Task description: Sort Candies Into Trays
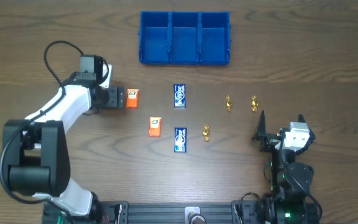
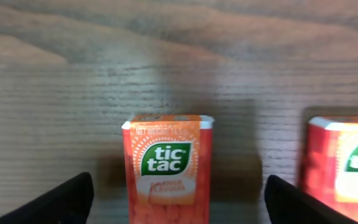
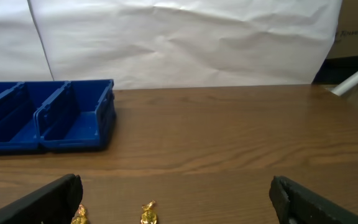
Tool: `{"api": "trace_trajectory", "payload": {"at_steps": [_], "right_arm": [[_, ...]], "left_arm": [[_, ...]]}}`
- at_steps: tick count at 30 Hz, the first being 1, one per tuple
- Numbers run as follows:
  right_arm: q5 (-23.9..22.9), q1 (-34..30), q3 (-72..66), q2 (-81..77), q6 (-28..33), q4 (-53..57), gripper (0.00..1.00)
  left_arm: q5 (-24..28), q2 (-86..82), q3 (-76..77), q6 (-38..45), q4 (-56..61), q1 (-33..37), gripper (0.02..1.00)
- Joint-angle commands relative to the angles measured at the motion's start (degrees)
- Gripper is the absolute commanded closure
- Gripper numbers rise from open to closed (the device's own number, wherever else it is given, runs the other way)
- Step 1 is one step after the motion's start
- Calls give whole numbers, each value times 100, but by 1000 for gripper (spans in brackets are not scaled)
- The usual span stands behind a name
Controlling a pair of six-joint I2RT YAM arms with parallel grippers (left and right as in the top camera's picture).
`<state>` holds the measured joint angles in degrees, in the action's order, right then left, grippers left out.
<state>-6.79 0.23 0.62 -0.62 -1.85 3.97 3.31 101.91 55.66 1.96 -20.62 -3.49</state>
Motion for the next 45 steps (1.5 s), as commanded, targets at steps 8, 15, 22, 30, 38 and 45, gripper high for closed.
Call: {"api": "trace_trajectory", "payload": {"at_steps": [8, 15, 22, 30, 38, 45], "right_arm": [[33, -31, -17, 33, 85, 22, 1], [33, -31, -17, 33, 85, 22, 1], [33, -31, -17, 33, 85, 22, 1], [33, -31, -17, 33, 85, 22, 1], [33, -31, -17, 33, 85, 22, 1], [33, -31, -17, 33, 85, 22, 1]], "left_arm": [[85, 160, 87, 44, 37, 133, 728], [111, -170, 1182, -855, -929, -85, 779], [-715, -212, 3873, -1563, -1873, -1180, 772], [-1132, 1401, 5777, -1676, -1853, -1928, 768], [-1119, 2411, 6245, -1681, -1869, -1847, 757], [-1211, 2435, 6240, -1679, -1882, -1805, 728]]}}
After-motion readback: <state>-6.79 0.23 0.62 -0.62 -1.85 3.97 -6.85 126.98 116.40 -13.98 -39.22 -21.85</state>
